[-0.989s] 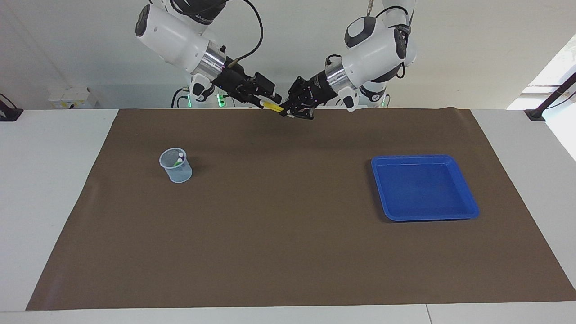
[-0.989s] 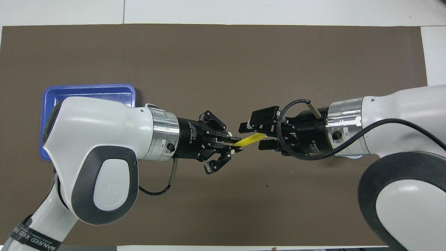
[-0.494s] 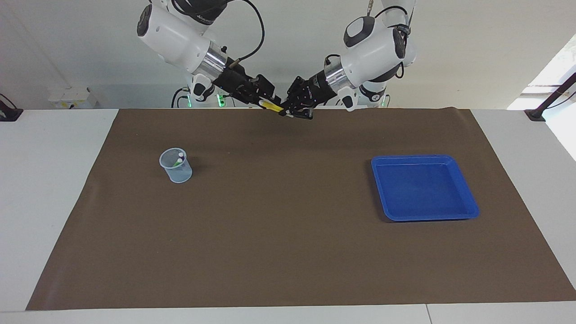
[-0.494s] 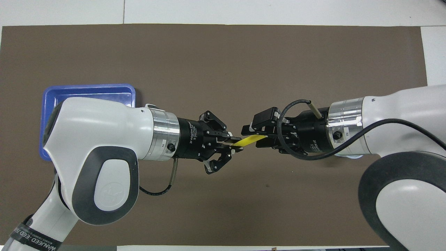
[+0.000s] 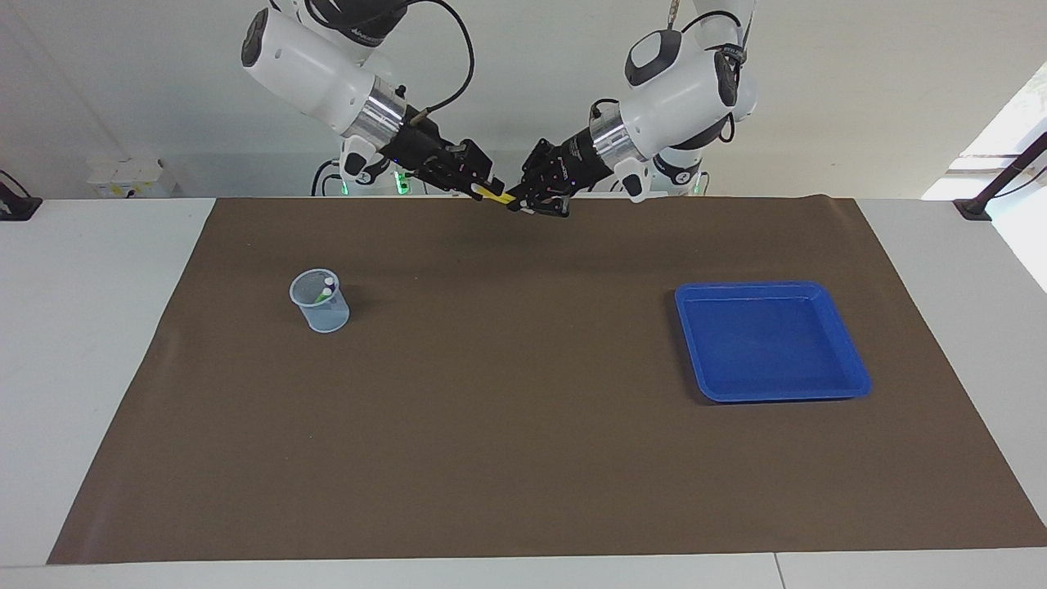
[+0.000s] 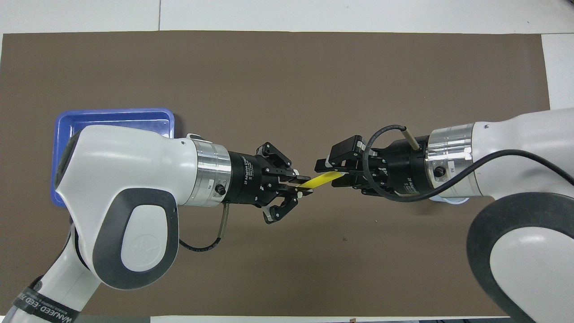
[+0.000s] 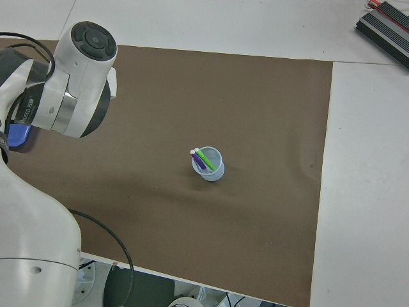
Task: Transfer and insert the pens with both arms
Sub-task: 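Grasp the yellow pen with the right gripper, open the left gripper, then insert the yellow pen into the cup with the right gripper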
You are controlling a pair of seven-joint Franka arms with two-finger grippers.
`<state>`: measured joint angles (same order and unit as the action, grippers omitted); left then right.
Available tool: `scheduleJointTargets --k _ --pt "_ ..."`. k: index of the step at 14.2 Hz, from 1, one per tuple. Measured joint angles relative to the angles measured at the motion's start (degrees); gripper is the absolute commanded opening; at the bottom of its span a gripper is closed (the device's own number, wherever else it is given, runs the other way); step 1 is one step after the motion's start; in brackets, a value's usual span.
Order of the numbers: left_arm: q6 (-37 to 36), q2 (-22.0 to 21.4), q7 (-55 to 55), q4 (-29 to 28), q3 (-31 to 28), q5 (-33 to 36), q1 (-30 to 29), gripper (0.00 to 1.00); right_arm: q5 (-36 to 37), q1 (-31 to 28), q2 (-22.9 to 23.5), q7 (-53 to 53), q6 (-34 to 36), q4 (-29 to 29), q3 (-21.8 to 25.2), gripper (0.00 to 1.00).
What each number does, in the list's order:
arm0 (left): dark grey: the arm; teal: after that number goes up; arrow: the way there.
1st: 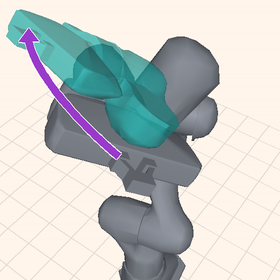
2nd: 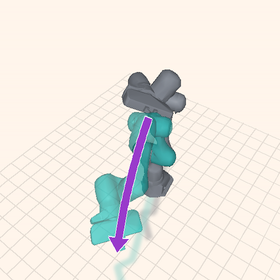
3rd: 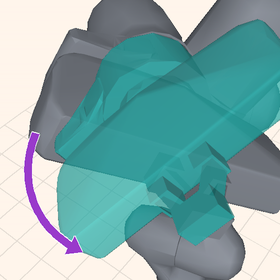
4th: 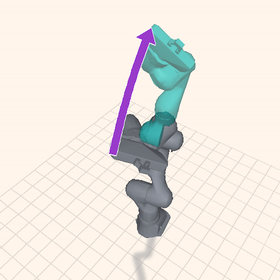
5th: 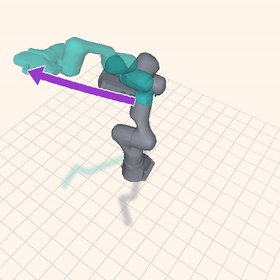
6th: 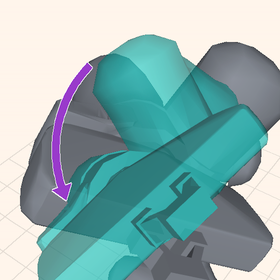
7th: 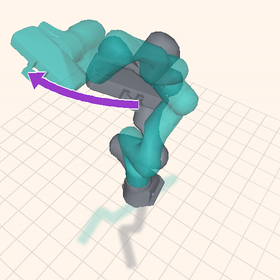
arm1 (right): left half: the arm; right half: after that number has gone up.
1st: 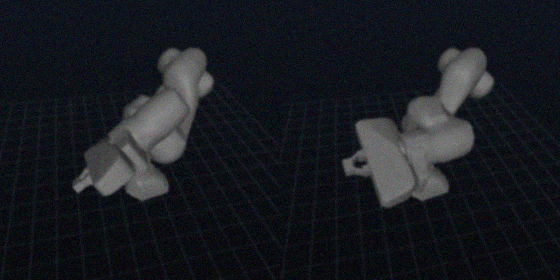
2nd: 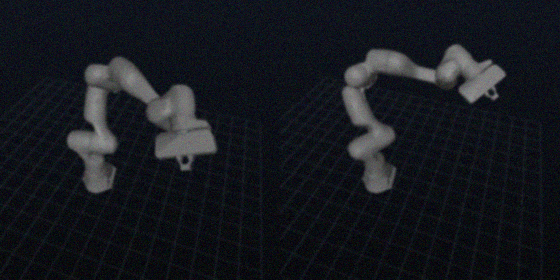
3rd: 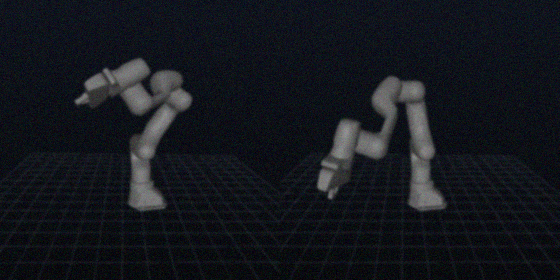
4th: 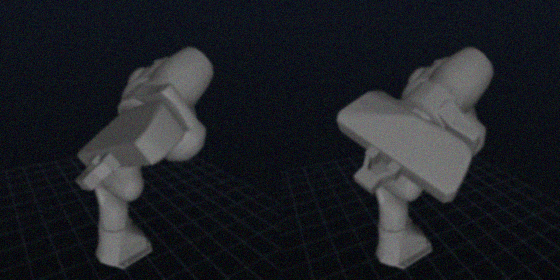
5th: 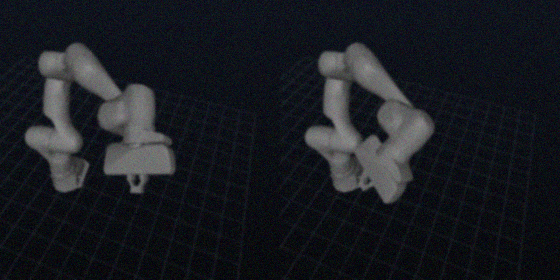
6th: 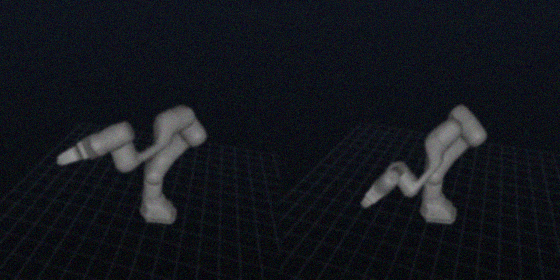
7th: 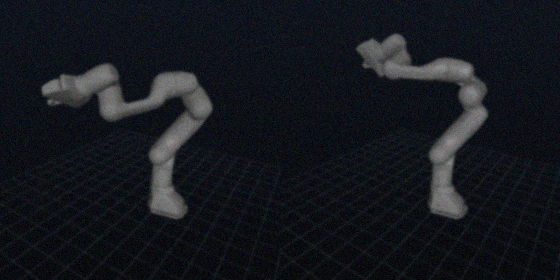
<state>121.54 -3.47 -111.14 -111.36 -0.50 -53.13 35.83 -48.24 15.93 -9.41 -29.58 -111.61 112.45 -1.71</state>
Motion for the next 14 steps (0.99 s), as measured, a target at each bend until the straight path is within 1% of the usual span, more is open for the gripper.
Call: scheduleJointTargets --k 1,2,7,8,12,13,14 --pt "0.0 0.0 0.0 0.0 0.0 0.0 0.0 0.00 0.0 0.0 0.0 0.0 0.0 0.0 0.0 0.06" --pt "0.1 0.0 0.0 0.0 0.0 0.0 0.0 0.00 0.1 0.0 0.0 0.0 0.0 0.0 0.0 0.00" --pt "0.2 -0.2 0.0 0.0 -0.2 0.0 0.0 0.00 0.7 -0.2 0.0 0.1 0.2 0.2 0.1 0.00" --pt "0.2 -0.2 0.0 0.0 -0.2 0.0 0.0 0.99 0.7 -0.2 0.0 0.1 0.3 0.2 0.1 0.00" --pt "0.2 -0.2 0.0 0.0 -0.1 0.0 0.0 1.00 0.7 -0.3 0.0 0.6 0.9 0.1 0.1 0.00" --pt "0.2 -0.2 0.1 0.0 -0.1 0.0 0.0 1.00 1.1 -0.6 0.0 1.1 1.7 -0.2 0.2 0.00" --pt "0.2 -0.2 0.4 0.0 0.0 1.0 0.0 1.00 3.2 -1.5 0.1 1.9 3.6 -1.2 0.2 0.00"
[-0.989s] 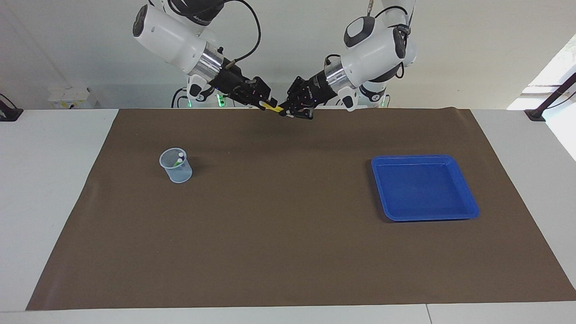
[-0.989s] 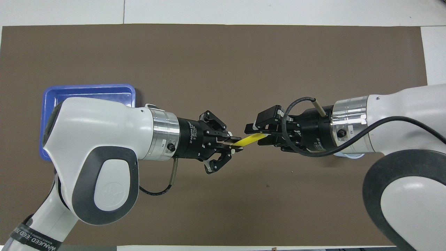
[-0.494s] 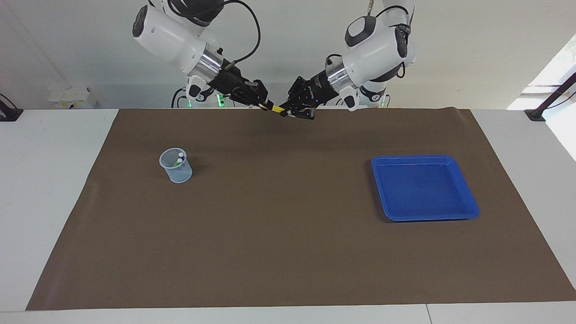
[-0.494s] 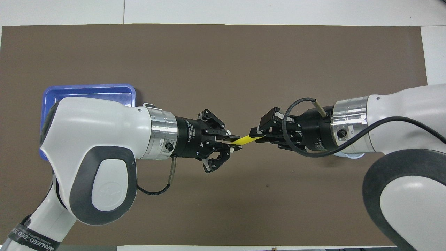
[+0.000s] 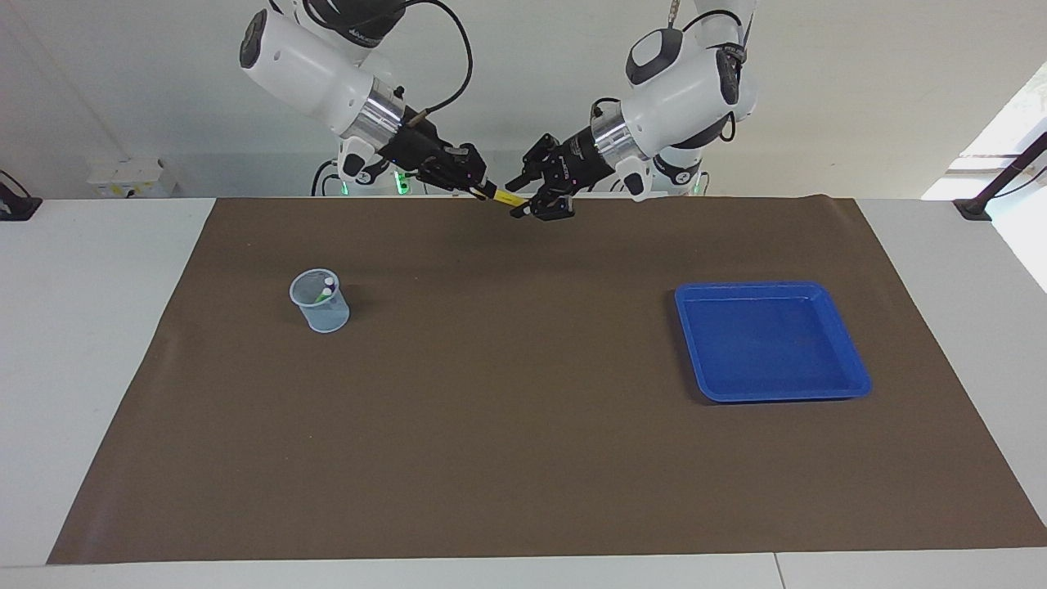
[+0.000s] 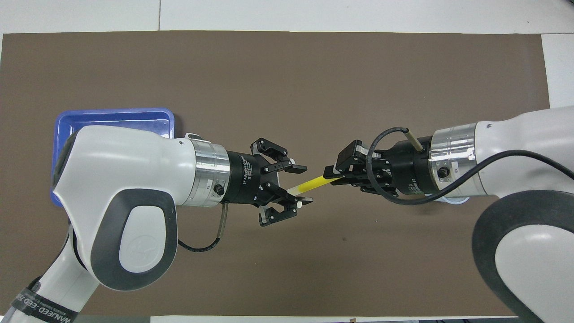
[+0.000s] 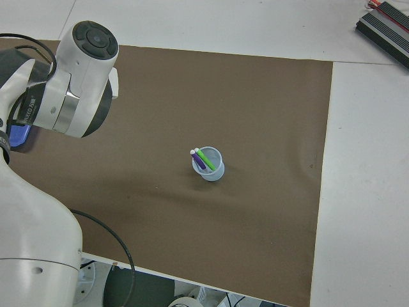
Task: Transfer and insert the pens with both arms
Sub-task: 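Insert the yellow pen into the cup with the right gripper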
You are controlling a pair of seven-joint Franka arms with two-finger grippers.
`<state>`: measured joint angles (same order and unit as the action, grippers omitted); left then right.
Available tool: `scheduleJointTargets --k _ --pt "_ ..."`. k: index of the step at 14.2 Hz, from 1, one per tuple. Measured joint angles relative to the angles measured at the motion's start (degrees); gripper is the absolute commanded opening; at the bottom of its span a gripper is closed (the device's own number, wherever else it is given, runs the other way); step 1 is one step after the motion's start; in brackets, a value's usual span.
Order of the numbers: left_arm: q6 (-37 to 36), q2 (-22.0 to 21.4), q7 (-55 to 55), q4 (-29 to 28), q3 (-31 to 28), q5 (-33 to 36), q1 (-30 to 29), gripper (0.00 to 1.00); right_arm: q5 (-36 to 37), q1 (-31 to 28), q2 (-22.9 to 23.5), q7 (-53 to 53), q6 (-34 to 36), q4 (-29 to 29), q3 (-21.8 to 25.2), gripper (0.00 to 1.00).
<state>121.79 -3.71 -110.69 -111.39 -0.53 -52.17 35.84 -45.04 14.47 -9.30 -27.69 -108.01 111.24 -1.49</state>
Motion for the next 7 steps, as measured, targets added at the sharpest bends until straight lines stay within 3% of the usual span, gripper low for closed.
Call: scheduleJointTargets --k 4,7 --pt "0.0 -0.2 0.2 0.0 -0.5 6.6 -0.2 1.00 10.8 -8.9 2.5 11.7 14.5 -8.6 0.6 0.00" --pt "0.1 -0.3 0.2 0.3 -1.1 7.1 -1.7 1.00 23.2 -13.2 4.0 25.3 17.6 -10.6 1.1 0.00"
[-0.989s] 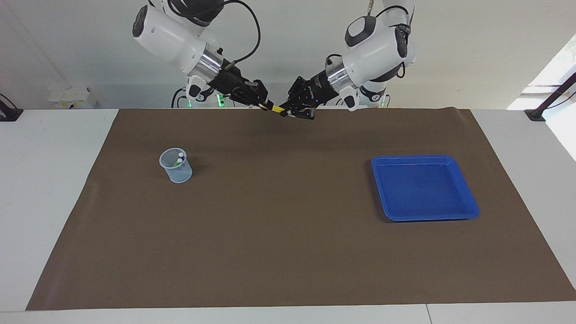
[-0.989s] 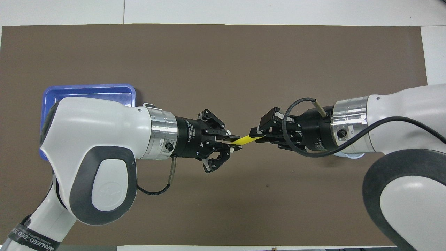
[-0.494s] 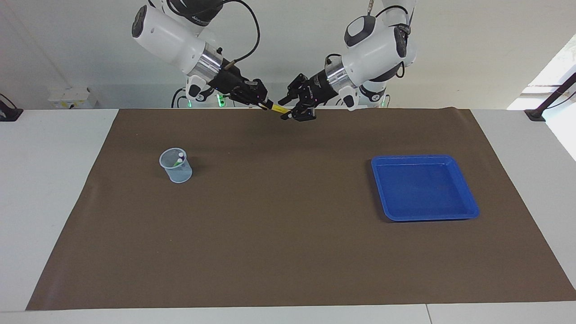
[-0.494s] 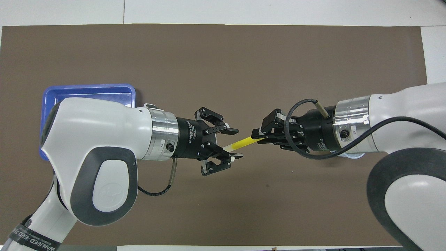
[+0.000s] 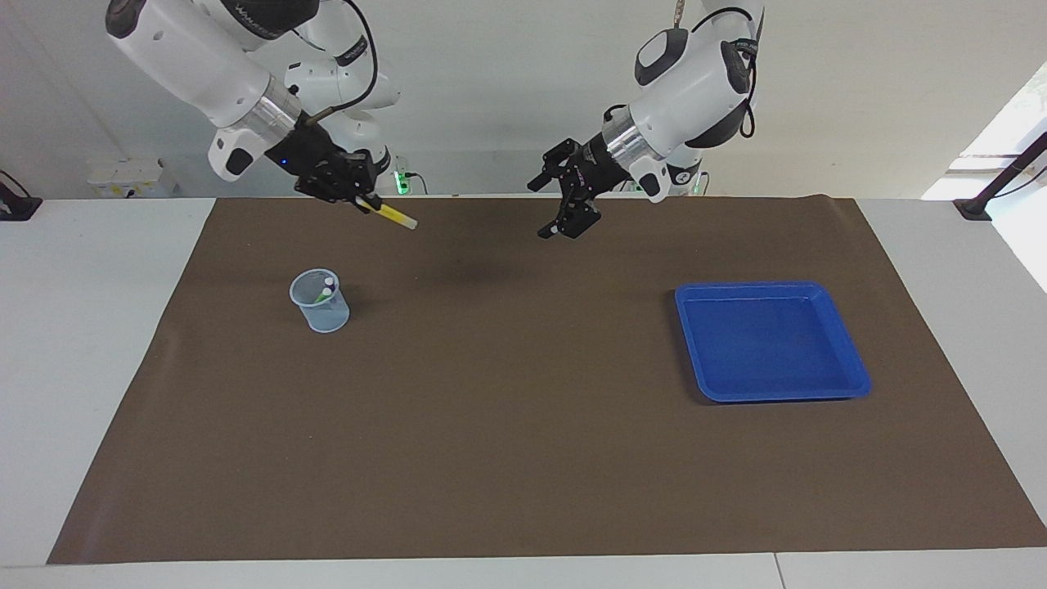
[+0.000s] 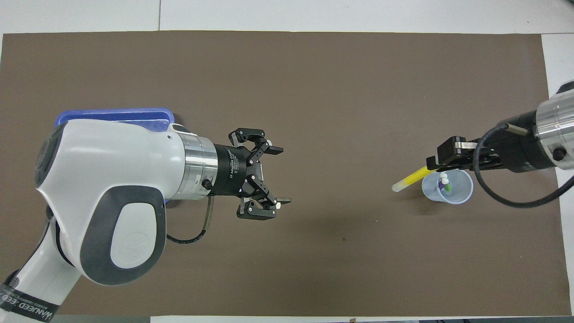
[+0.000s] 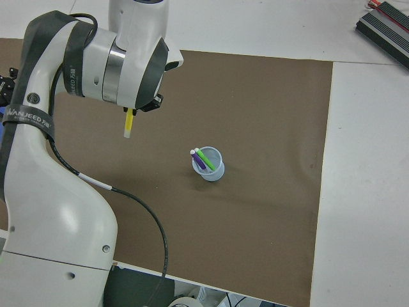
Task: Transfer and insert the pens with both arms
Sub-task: 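Insert the yellow pen into the cup with the right gripper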
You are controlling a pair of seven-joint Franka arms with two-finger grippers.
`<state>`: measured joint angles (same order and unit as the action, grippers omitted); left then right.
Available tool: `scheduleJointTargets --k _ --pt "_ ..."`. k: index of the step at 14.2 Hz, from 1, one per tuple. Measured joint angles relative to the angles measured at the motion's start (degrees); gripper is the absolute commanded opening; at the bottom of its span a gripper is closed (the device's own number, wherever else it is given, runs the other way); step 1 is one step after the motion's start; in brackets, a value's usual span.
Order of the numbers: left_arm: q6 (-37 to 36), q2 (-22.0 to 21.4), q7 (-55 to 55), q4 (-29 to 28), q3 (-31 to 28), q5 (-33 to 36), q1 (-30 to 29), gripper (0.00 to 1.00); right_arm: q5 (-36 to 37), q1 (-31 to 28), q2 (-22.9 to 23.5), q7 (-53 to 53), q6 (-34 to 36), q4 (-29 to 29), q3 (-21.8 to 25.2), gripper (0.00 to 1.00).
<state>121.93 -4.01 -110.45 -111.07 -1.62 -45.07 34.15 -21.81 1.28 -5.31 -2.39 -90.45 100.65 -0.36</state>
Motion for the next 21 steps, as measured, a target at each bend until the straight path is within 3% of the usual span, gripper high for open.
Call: scheduleJointTargets --k 3,9,12,17,21 --pt "0.3 0.0 0.2 0.6 -0.2 0.0 -1.0 1.00 3.1 -2.5 0.9 6.1 -2.6 -0.1 -0.1 0.00" --pt "1.0 0.0 0.3 0.9 -0.2 0.0 -1.9 1.00 -2.2 -17.5 8.8 21.6 -3.2 0.1 0.2 0.00" --pt "2.0 0.0 0.3 0.9 -0.2 0.1 -2.5 1.00 -3.2 -18.0 10.2 22.2 -4.7 2.1 -0.1 0.00" --pt "1.8 0.0 1.1 0.9 -0.3 0.5 -7.1 1.00 -3.2 -17.2 6.9 22.2 -10.1 10.4 -0.6 0.00" --pt "-2.1 0.0 12.6 0.9 -0.3 5.2 -9.4 1.00 -3.1 -17.3 5.6 22.5 -10.8 12.8 -0.6 0.00"
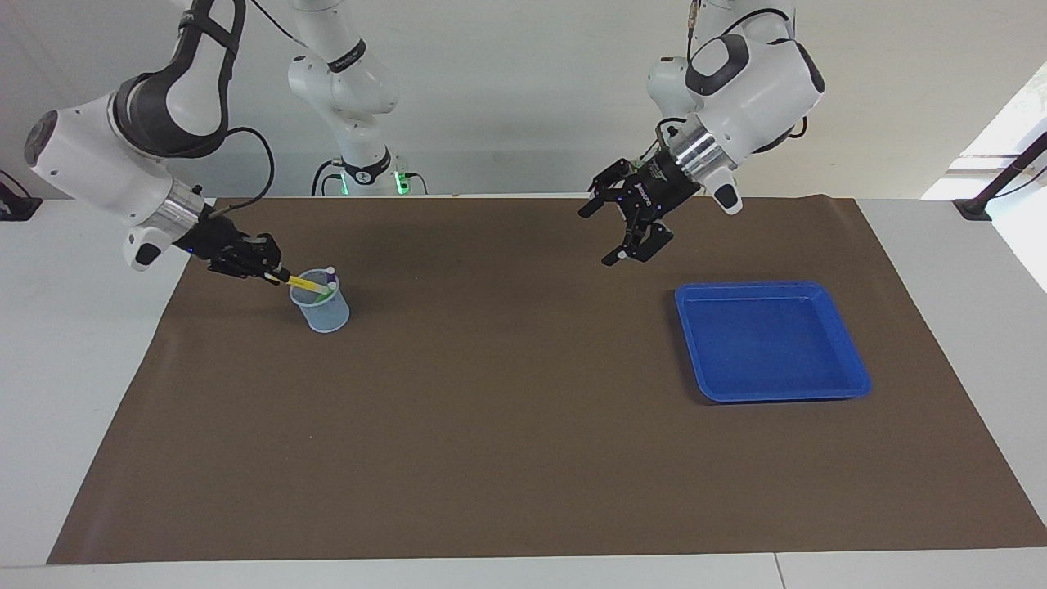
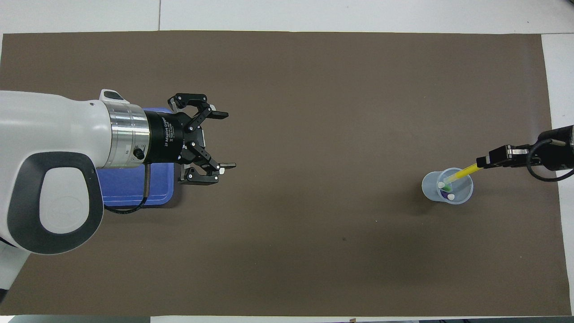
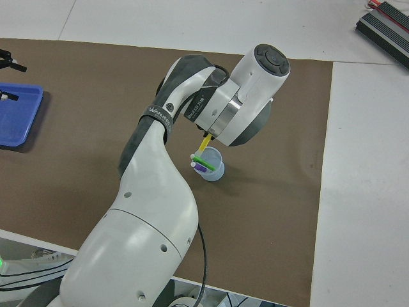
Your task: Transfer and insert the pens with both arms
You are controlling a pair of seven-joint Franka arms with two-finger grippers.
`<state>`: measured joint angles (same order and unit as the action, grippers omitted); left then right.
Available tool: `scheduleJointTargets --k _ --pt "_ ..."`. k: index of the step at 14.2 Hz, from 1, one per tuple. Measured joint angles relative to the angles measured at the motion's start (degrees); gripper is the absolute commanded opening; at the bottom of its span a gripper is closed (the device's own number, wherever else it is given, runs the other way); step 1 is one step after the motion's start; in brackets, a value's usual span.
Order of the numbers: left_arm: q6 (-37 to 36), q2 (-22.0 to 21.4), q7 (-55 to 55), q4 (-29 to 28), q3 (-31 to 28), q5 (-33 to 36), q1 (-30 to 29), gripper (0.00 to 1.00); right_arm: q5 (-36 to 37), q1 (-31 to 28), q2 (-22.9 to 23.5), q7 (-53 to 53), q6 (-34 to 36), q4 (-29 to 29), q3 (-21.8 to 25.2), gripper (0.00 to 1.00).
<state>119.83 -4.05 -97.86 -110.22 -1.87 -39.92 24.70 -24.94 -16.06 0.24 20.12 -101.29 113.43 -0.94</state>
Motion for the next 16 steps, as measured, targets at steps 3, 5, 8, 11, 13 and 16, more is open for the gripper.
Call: scheduleJointTargets --k 3,5,8,11,13,16 --pt "-6.8 0.0 15.5 0.1 0.0 5.6 -3.4 1.00 0.0 -1.0 0.0 2.4 -0.5 1.4 0.2 0.00" --pt "-11.4 -0.2 28.8 0.3 -0.1 8.6 -6.0 1.00 0.0 -1.3 0.0 2.8 -0.9 2.1 0.3 0.00" --pt "-18.0 -0.3 45.8 2.4 -0.2 16.1 -9.1 1.00 0.0 -1.3 0.0 2.8 -1.2 2.2 0.3 0.56" --pt "-23.7 -0.3 59.0 5.9 -0.2 26.1 -9.9 1.00 0.0 -1.3 0.0 2.8 -1.2 2.2 0.3 1.00" --pt "-28.8 -0.3 67.2 8.7 -0.2 31.2 -10.0 1.00 0.0 -1.4 -0.1 2.8 -0.8 1.7 0.3 1.00" --pt "-35.7 -0.6 79.2 13.6 -0.2 35.0 -10.6 1.00 0.0 -1.7 -0.3 2.9 4.1 -3.5 0.4 1.00"
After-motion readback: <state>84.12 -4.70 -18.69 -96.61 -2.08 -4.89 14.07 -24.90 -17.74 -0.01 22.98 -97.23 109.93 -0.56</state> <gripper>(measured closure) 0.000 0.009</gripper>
